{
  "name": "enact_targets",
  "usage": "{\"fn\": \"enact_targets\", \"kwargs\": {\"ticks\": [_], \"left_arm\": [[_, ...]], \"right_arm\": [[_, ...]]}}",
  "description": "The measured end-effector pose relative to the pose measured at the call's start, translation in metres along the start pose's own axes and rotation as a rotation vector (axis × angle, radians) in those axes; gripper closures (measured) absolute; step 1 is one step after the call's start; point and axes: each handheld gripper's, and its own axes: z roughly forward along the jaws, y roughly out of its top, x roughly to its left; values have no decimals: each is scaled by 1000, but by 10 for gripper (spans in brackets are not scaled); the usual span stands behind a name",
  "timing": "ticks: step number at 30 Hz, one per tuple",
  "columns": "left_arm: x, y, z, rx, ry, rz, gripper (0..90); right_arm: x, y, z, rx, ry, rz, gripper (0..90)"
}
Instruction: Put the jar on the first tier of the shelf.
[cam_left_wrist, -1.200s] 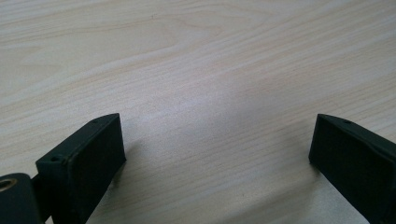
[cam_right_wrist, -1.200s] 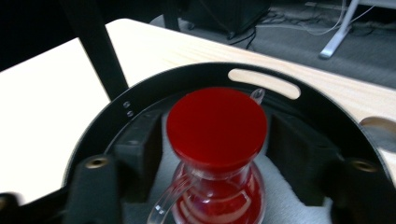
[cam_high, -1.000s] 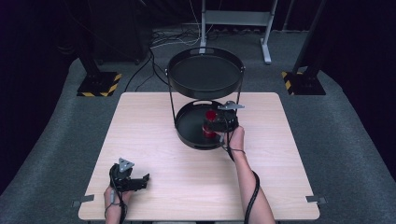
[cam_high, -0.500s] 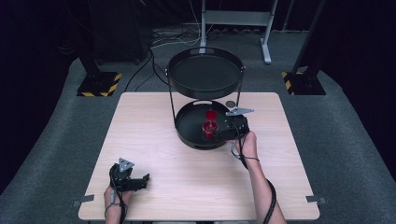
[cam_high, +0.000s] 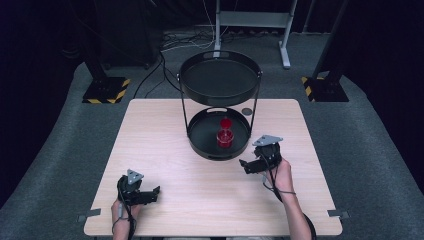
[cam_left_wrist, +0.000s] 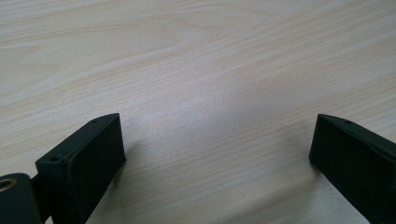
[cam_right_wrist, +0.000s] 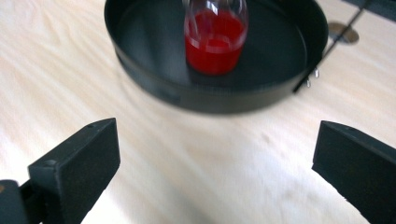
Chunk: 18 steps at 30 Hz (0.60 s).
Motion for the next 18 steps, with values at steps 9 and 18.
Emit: {"fn": "enact_targets", "kwargs": {"ticks": [9, 18], "left_arm": [[0, 0, 0, -1, 1, 0, 28], [0, 0, 0, 0, 2, 0, 26]], "right_arm": [[5, -63, -10, 57, -33, 40, 0], [2, -112, -15, 64, -54, 129, 1]]}}
